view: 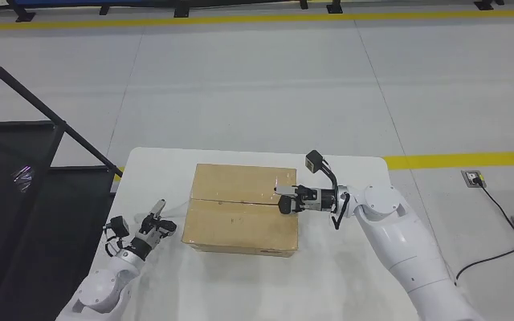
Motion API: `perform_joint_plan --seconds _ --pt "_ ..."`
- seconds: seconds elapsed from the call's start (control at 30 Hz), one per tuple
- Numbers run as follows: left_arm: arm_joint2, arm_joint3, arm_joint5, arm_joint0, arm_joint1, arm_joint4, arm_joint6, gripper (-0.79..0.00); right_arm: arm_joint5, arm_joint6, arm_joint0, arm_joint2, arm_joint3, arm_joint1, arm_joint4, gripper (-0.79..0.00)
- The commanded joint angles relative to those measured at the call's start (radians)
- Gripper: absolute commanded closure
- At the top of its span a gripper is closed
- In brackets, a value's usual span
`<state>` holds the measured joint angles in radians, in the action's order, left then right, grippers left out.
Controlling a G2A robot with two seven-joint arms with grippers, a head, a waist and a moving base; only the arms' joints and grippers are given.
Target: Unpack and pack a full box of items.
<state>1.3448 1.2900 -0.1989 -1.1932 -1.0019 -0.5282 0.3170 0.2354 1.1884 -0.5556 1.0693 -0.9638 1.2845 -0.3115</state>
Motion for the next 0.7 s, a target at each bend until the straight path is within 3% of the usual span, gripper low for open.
perform_joint_plan --seconds 0.0,0.17,0.33,0.5,0.67 --pt "-0.022 -0.055 0.006 0.051 -0.011 -0.036 0.008 -0.785 0.000 0.000 0.000 0.000 0.000 0.000 0.000 -0.785" --pt "-0.044 -0.137 -0.066 0.114 -0.032 -0.085 0.028 -0.785 0.000 0.000 0.000 0.000 0.000 0.000 0.000 -0.785" --pt "-0.007 -0.146 -0.160 0.106 -0.035 -0.101 0.039 -0.785 0.000 0.000 0.000 0.000 0.000 0.000 0.000 -0.785" --pt "0.044 -0.086 -0.210 0.067 -0.028 -0.051 0.016 -0.785 0.000 0.000 0.000 0.000 0.000 0.000 0.000 -0.785" --pt "0.100 0.033 -0.238 0.004 -0.021 0.040 -0.049 -0.785 0.000 0.000 0.000 0.000 0.000 0.000 0.000 -0.785"
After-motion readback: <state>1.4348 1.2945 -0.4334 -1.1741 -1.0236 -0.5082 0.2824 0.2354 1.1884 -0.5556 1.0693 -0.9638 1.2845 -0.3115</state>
